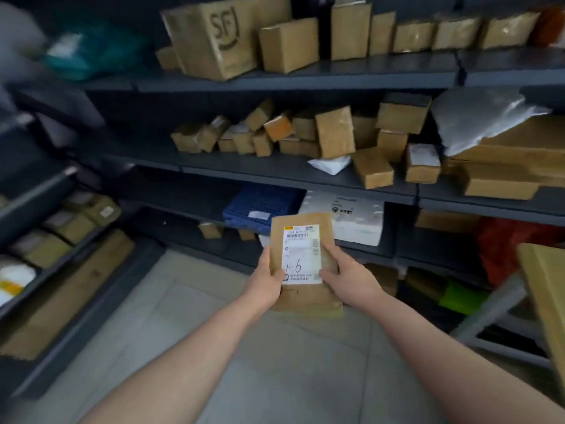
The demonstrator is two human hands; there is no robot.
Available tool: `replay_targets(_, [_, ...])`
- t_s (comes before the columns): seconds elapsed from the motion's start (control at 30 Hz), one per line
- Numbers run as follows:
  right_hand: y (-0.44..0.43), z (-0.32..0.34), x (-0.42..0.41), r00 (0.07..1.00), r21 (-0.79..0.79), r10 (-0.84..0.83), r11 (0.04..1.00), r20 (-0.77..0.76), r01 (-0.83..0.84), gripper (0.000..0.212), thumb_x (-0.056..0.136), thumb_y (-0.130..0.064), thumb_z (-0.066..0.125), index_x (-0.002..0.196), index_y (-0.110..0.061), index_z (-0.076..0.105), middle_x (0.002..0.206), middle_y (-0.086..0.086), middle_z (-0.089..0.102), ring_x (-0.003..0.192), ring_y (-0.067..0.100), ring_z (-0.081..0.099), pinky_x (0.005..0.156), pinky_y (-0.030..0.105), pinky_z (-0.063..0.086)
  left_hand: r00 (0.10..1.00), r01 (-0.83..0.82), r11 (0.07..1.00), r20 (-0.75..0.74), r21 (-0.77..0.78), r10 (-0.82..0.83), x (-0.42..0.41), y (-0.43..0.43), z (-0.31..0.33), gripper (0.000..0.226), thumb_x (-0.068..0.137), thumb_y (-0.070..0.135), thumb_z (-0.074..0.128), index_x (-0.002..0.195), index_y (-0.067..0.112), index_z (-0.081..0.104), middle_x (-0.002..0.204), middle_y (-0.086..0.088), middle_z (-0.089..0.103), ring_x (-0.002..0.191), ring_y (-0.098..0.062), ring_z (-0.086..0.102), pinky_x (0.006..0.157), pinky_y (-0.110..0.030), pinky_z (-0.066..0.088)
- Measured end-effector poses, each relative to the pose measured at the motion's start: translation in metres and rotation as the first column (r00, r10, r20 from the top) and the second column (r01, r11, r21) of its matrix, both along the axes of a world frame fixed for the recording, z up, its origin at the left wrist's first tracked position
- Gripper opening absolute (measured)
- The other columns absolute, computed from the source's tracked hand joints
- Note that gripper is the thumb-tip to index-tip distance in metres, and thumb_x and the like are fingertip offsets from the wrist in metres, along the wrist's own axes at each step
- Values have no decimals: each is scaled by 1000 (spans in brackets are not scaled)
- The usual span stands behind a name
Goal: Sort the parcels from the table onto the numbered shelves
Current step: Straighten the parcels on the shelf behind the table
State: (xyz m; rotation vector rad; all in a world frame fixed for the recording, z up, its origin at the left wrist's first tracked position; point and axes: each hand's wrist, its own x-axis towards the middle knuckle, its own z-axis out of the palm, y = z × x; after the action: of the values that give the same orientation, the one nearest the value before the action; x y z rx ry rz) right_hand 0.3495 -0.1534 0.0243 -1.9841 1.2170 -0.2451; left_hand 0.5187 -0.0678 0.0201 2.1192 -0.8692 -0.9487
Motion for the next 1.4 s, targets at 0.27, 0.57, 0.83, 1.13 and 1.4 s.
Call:
replay_targets(0.27, [63, 16, 193, 974, -33, 217, 976, 68, -215, 63, 91, -41, 49, 144, -54, 17, 143, -17, 44, 97, 10, 55, 70, 25, 41, 976, -212, 976, 48, -45, 214, 173, 98, 18, 68, 101, 27, 44, 154, 36, 3, 155, 6, 34, 135, -20, 39, 108, -33, 32])
replay_targets(0.57, [114, 49, 362, 876, -71, 472, 881, 99, -467, 66, 92, -39, 52, 146, -50, 17, 147, -13, 40, 120, 15, 51, 93, 34, 47, 871, -453, 889, 182, -65, 457, 305, 183, 53, 67, 101, 33, 42, 153, 39, 1, 150, 3, 41, 125, -21, 47, 93, -28, 36])
replay_targets(0.83, [106, 88, 491, 749, -138, 643, 766, 158, -628, 65, 92, -36, 51, 147, -48, 19, 147, -12, 41, 122, 16, 50, 98, 39, 45, 748, -609, 778, 217, -153, 628, 405, 196, 86, 66, 100, 35, 42, 153, 40, 3, 150, 1, 41, 124, -25, 48, 97, -33, 40])
replay_targets(1.13, [54, 125, 640, 608, -142, 778, 628, 160, -765, 65, 95, -34, 50, 149, -45, 16, 147, -7, 42, 123, 20, 50, 99, 41, 45, 642, -711, 683, 245, -165, 727, 519, 153, 128, 64, 102, 32, 42, 153, 37, 4, 145, 0, 46, 112, -21, 55, 97, -44, 48])
replay_targets(1.4, [38, 130, 751, 496, -123, 848, 521, 186, -845, 64, 94, -35, 53, 147, -49, 20, 143, -10, 45, 115, 15, 52, 90, 35, 50, 523, -817, 558, 219, -145, 824, 595, 143, 138, 68, 101, 33, 43, 154, 35, 0, 147, -1, 44, 112, -23, 58, 92, -45, 53])
